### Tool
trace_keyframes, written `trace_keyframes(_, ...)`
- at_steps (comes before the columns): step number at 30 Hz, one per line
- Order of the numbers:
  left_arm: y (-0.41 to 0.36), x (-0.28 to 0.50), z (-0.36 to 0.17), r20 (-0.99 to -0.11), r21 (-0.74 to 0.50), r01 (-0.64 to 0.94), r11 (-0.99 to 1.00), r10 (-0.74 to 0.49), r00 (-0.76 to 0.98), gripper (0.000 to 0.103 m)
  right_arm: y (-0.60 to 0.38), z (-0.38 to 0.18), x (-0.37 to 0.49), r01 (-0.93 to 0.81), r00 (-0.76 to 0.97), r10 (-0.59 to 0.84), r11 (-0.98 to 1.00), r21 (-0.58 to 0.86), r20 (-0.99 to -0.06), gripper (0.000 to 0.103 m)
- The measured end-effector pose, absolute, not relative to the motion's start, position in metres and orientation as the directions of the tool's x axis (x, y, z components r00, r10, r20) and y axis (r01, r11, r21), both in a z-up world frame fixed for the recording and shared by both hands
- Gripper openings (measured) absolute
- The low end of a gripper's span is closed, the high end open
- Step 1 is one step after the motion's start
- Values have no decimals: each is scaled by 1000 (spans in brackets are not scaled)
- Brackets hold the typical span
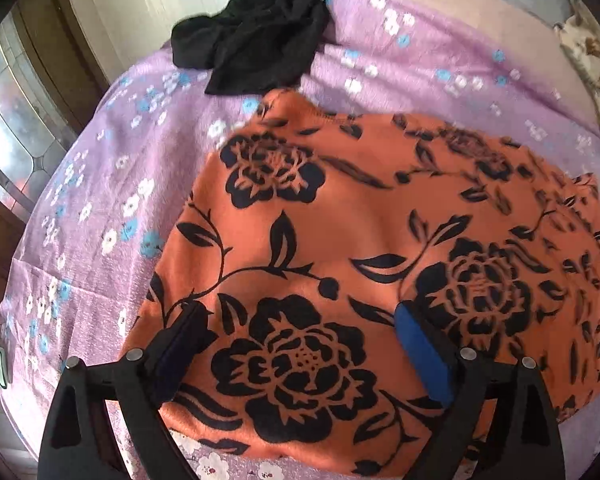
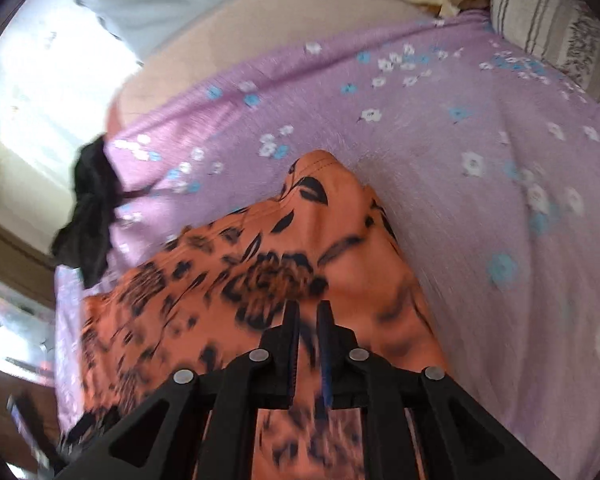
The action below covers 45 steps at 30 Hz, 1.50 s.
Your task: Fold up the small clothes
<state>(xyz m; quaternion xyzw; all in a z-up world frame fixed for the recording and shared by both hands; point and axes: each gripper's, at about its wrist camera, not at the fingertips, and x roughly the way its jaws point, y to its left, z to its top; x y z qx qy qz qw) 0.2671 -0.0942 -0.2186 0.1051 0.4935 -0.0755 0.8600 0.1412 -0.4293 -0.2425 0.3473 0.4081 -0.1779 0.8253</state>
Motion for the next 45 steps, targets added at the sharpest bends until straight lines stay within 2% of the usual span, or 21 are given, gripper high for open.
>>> trace_keyframes(5, -90, 245, -193, -798, 83, 230, 970, -74, 599, 94, -410, -247, 107, 563, 596, 7, 709, 424, -803, 12)
trace_keyframes(8, -88, 244, -210, -836, 102, 237, 966, -46, 547, 94, -411, -280, 112, 599, 523, 112, 657, 458, -845, 14)
trace_keyframes(10, -88, 248, -232, -876, 140, 254, 957, 0, 483, 95, -410, -278, 109, 601, 550, 94, 646, 471, -830, 14)
trace_keyframes(14, -80, 232, -218, -855, 125, 242, 962, -20, 519, 95, -397, -250, 100, 599, 541, 104, 648, 470, -834, 16)
trace_keyframes(17, -75, 209, -200, -825, 101, 241, 965, -55, 563, 95, -377, -213, 86, 549, 566, 50, 721, 422, -823, 16)
trace_keyframes(24, -59, 131, -162, -732, 78, 247, 966, -113, 672, 95, -342, -150, 32, 468, 650, -2, 789, 398, -760, 16)
trace_keyframes(29, -39, 108, -148, -714, 108, 233, 967, -87, 694, 95, -336, -140, 14, 420, 691, 30, 797, 435, -722, 16)
trace_keyframes(32, -20, 119, -142, -705, 136, 172, 976, -27, 709, 95, -346, -144, 5, 411, 708, 41, 788, 458, -705, 16)
trace_keyframes(38, 10, 171, -142, -718, 106, 36, 994, 51, 694, 95, -377, -178, 22, 419, 720, 81, 741, 525, -689, 16)
trace_keyframes(45, -14, 231, -174, -747, 101, 42, 994, 48, 663, 95, -391, -213, 72, 413, 721, 126, 711, 569, -681, 16)
